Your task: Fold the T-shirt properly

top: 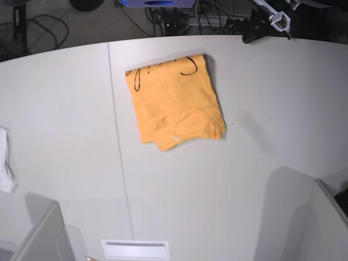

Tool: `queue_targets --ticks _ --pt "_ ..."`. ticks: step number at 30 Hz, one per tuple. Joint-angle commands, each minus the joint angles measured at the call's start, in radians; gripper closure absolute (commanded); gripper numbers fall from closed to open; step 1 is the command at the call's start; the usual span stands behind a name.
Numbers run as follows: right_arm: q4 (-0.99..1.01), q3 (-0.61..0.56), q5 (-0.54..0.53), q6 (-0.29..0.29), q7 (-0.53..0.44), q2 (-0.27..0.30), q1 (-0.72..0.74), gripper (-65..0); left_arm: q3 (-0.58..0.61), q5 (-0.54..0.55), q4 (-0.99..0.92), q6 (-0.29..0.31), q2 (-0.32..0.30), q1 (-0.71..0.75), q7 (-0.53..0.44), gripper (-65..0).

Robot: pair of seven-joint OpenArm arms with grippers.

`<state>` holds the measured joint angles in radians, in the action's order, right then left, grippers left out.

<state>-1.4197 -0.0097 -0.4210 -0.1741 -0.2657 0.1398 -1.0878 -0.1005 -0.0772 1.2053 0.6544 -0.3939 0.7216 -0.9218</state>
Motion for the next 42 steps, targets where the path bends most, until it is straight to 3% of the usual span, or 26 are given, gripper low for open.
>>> queue_targets --ticks 1,9,14,20,22,25,27,29,32,35,37,42 --pt "0.036 -0.019 0.003 -0.002 -0.022 0.007 -0.004 0.0 -0.002 -0.009 -0.037 0.005 -0.006 0.033 -0.053 0.0" --pt "0.442 -0.269 0.003 -0.002 -0.025 0.04 0.188 0.0 -0.003 -0.238 -0.536 0.005 0.054 -0.032 -0.205 0.0" --pt "0.644 -0.464 0.003 -0.002 -0.022 0.057 0.326 0.0 -0.003 -0.295 -0.859 0.005 0.099 -0.175 -0.227 0.0" --pt "1.052 -0.709 -0.005 -0.002 -0.025 0.044 0.582 0.0 -0.011 -0.299 -1.185 0.005 0.166 -0.343 -0.225 0.0" --pt "1.134 -0.755 -0.005 -0.002 -0.027 0.045 0.648 0.0 -0.012 -0.299 -1.205 0.005 0.192 -0.379 -0.181 0.0" --pt "1.16 -0.777 -0.002 -0.002 -0.025 0.071 0.734 0.0 -0.014 -0.299 -1.205 -0.006 0.244 -0.423 0.053 0.0" --pt "1.16 -0.787 -0.002 -0.002 -0.022 0.08 0.78 0.0 -0.014 -0.298 -1.205 -0.075 0.281 -0.458 0.224 0.0" --pt "1.16 -0.807 0.0 -0.002 -0.022 0.083 0.826 0.0 -0.014 -0.298 -1.205 -0.199 0.319 -0.481 0.361 0.0" --pt "1.161 -0.869 0.0 -0.002 -0.02 0.077 0.877 0.0 -0.014 -0.298 -1.191 -0.364 0.361 -0.478 0.386 0.0" --pt "1.161 -0.939 0.0 -0.002 -0.02 0.076 0.904 0.0 -0.015 -0.296 -1.166 -0.474 0.385 -0.481 0.392 0.0" --pt "1.161 -0.975 0.0 -0.002 -0.02 0.076 0.904 0.0 -0.015 -0.296 -1.162 -0.512 0.393 -0.483 0.392 0.0" --pt "1.161 -0.995 -0.006 -0.002 -0.02 0.074 0.904 0.0 -0.015 -0.296 -1.162 -0.517 0.408 -0.485 0.392 0.0"
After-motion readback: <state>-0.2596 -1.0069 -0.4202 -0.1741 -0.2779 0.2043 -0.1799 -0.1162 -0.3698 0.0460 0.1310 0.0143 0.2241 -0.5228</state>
